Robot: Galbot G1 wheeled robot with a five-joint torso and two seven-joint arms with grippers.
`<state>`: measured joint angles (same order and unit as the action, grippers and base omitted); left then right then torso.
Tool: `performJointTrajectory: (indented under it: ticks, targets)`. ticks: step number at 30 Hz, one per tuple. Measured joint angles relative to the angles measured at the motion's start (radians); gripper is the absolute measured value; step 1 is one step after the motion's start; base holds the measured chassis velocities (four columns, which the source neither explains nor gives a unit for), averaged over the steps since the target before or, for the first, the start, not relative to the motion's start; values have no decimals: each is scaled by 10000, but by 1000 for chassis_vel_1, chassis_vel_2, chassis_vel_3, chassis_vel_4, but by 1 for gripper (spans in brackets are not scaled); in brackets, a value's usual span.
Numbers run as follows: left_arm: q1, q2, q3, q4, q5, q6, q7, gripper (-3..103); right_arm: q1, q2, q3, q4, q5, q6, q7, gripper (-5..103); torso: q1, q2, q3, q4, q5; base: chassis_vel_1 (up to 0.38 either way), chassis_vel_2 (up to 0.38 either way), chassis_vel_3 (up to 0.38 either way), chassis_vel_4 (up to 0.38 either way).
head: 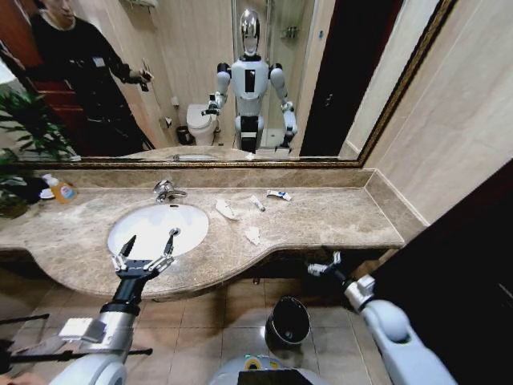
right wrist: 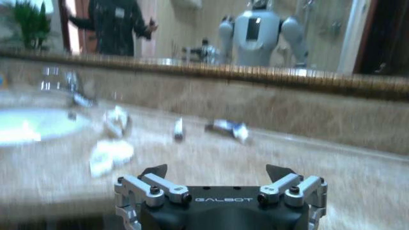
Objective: Pick up the trash from the sink and place it in the trash bin.
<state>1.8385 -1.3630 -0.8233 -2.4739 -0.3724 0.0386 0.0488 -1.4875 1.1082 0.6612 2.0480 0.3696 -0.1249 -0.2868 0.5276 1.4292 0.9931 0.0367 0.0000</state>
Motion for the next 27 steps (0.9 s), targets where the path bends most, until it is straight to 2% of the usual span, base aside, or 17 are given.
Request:
performJointTrajectory:
  ticks: [2,3,5,6,8,9,11,14,16,17,19,20,22,23,25,27]
  targets:
    - [0,0,-1,0,0,0,0,100,406,113,-600,935,239,-1215,773,100,-1,0,0,2,1,0,0,0,0]
    - [0,0,-1,0,0,0,0,100,406,113,-600,935,239,-1215,773,100,-1,0,0,2,1,0,0,0,0]
    - [0,0,0,1,0,0,0,100,754,166,-1432,1359,205,-2159,1541,100,-1,0,0,1,-1,0,0,0,0]
    - [0,0,0,1,0,0,0,100,754,166,-1432,1359,205,-2159,1541,100,-1,0,0,1,-1,0,0,0,0]
    - [0,1,0,0,0,0,0,100,1264,194,-2652,1431,128,-2657,2482,100,-1,0,0,1,-1,0,0,0,0]
    - [0,1,0,0,0,0,0,100,1264,194,-2652,1431,128,-2657,2482,100,-1,0,0,1,-1,0,0,0,0]
    - [0,0,0,0,0,0,0,100,2186,256,-3935,1040,-43,-3121,3236,100,-1,0,0,1,1,0,0,0,0]
    - [0,0,0,0,0,0,0,100,2683,260,-4492,798,-36,-3322,3585,100,-1,-1,1,2,-2,0,0,0,0]
    - [0,0,0,0,0,0,1,100,3636,294,-5452,208,130,-3481,4403,100,0,-1,1,2,-2,0,0,0,0]
    - [0,0,0,0,0,0,1,100,3636,294,-5452,208,130,-3481,4403,100,0,-1,1,2,-2,0,0,0,0]
    - [0,0,0,0,-1,0,0,100,4304,373,-6231,-343,434,-3483,5357,100,1,-1,1,3,-1,0,0,0,0]
    - [0,0,0,0,-1,0,0,100,4304,373,-6231,-343,434,-3483,5357,100,1,-1,1,3,-1,0,0,0,0]
    - [0,0,0,1,0,0,0,100,4715,377,-6973,-531,1123,-3580,6477,100,1,-1,1,3,-3,0,0,0,0]
    - [0,0,0,1,0,0,0,100,4715,377,-6973,-531,1123,-3580,6477,100,1,-1,1,3,-3,0,0,0,0]
    - [0,0,0,0,0,0,0,100,4842,348,-7426,-485,1738,-3780,7122,100,1,-1,1,2,-2,0,0,0,0]
    - [0,0,0,0,0,0,0,100,4873,348,-7559,-493,1830,-3801,7211,100,0,-1,0,1,-2,0,0,0,0]
